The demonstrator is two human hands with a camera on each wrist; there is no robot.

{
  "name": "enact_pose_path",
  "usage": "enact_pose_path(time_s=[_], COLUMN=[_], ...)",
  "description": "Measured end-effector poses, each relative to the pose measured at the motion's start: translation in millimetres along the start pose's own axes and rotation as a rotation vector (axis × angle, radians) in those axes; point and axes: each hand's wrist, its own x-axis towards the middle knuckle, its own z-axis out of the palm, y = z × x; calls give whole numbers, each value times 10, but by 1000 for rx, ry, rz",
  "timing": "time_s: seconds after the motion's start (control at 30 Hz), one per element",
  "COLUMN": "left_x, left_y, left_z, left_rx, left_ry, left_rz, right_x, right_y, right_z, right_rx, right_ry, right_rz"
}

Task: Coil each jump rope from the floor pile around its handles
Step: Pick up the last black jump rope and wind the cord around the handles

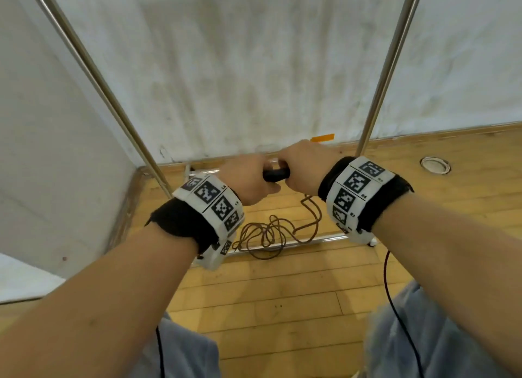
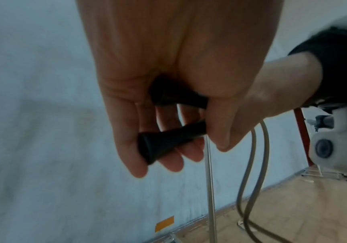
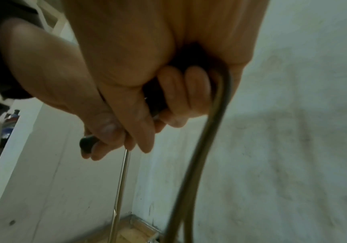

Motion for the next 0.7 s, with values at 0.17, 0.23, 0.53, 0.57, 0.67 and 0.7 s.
enact_pose_path(time_s=[0.17, 0.23, 0.53, 0.57, 0.67, 0.7], left_x=[161, 213, 130, 105, 62, 57], left_y=[-180, -251, -197, -175, -137, -147], left_z=[-71, -139, 43, 58, 71, 54], left_rx=[65, 23, -85, -60, -57, -86], left_ry=[113, 159, 288, 295, 312, 310], left_rz=[52, 26, 67, 84, 126, 119], right_x=[125, 116, 132, 128, 108, 85], right_y=[191, 263, 207, 215, 241, 236], right_z=[55, 15, 89, 90, 32, 5], right_rx=[479, 774, 678, 674, 812, 903], right_ry=[97, 184, 376, 402, 445, 439], right_rz=[24, 54, 147, 167, 211, 189])
